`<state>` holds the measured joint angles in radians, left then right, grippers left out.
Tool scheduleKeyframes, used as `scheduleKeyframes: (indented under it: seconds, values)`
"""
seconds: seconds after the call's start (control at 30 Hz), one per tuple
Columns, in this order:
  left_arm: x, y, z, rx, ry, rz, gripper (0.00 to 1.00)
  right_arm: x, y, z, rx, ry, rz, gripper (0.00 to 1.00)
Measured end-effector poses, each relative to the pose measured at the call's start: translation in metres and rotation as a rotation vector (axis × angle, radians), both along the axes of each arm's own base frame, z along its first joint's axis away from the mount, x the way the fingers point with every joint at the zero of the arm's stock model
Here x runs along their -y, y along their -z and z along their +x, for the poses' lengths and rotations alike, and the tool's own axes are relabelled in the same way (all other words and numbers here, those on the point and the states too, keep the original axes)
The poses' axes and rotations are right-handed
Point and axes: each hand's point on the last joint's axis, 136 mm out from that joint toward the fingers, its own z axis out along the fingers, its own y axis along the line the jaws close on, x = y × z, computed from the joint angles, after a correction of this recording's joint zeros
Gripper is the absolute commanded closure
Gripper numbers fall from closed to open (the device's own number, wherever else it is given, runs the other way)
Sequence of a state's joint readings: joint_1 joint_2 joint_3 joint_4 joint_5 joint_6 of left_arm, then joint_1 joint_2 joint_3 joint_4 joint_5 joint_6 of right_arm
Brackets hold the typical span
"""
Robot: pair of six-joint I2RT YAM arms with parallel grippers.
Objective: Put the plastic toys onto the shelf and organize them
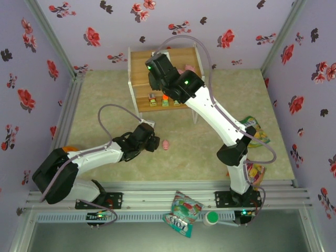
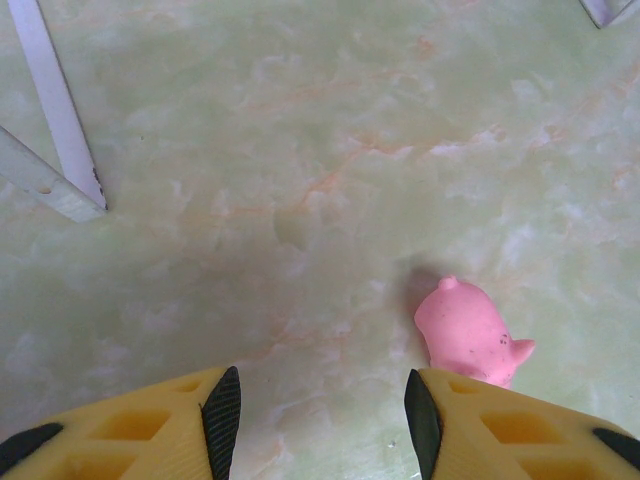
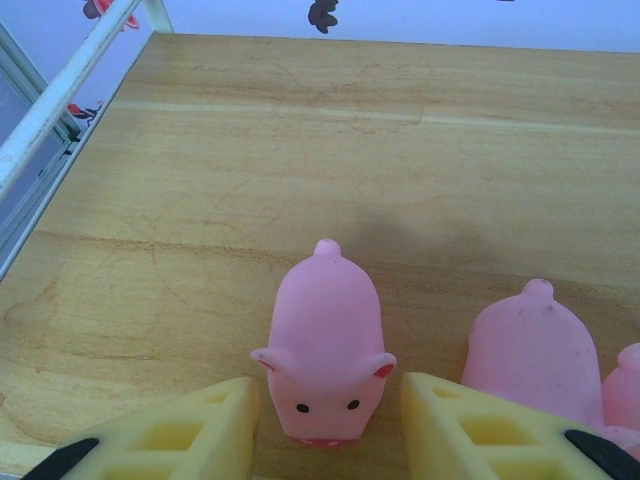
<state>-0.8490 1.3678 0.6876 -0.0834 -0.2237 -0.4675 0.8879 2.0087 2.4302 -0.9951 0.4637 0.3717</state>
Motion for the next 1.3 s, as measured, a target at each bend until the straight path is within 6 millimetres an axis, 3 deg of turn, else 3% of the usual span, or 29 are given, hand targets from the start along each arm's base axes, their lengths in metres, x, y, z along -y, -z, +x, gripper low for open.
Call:
scheduleKeyframes:
  seconds: [0.57,1.0,1.3]
  values:
    - [0.000,0.000,0.000,0.000,0.000,0.000,0.48,-0.004,-0.005,-0.006,0.012,-0.025,-0.009,0.55]
    - [0.000,0.000,0.000,0.001,0.000,-0.001,0.48,0.012,-0.036,-0.039,0.056,-0.051,0.017,0.55]
    - [0.000,0.000,0.000,0.001,0.000,-0.001,0.48,0.033,-0.014,-0.061,0.035,-0.058,-0.025,0.54]
